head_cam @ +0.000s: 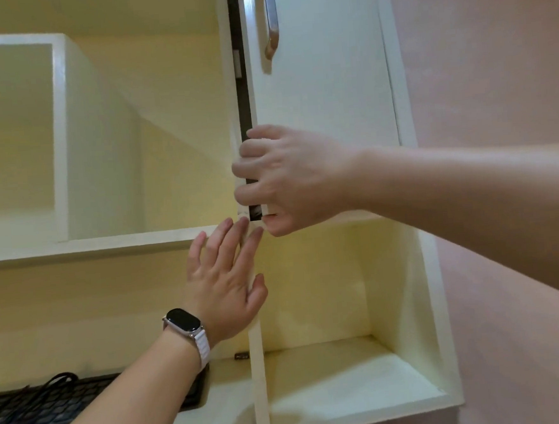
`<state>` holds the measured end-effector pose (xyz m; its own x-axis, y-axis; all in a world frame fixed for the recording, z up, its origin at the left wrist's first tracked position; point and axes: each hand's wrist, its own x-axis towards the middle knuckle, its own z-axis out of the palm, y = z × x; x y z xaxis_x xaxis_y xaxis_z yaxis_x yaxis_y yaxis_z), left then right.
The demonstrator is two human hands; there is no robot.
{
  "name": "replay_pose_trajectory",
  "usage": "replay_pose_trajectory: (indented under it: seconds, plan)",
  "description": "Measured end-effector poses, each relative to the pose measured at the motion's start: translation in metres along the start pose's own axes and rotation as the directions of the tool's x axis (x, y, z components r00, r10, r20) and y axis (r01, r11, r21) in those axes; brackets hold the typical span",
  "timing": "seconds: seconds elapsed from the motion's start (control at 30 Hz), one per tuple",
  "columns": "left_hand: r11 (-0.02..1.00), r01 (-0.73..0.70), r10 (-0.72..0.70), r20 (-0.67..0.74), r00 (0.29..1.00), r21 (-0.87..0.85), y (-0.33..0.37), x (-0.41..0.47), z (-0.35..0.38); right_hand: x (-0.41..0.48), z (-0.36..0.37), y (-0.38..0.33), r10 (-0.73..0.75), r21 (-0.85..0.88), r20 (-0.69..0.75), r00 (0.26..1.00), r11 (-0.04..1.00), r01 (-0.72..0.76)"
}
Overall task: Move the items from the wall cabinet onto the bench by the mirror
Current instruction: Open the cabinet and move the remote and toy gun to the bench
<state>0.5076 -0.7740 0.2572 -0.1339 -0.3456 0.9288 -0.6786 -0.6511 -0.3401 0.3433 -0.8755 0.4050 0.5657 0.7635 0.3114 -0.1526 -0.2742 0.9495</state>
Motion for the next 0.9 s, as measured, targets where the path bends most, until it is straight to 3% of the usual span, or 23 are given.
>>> replay_pose_trajectory:
  seconds: [0.43,0.9]
  plan:
    - [0.999,0.007,-0.013,0.169,0.986,0.038,0.005,0.012,-0.019,-0.073,-0.076,0.012,0.055,-0.003,-0.160,0.986,0.998,-0.056]
    - [0.998,0.055,-0.055,0.031,0.998,-0.020,0.022,0.026,-0.018,-0.169,-0.124,0.022,0.243,-0.032,-0.058,0.968,0.969,-0.245]
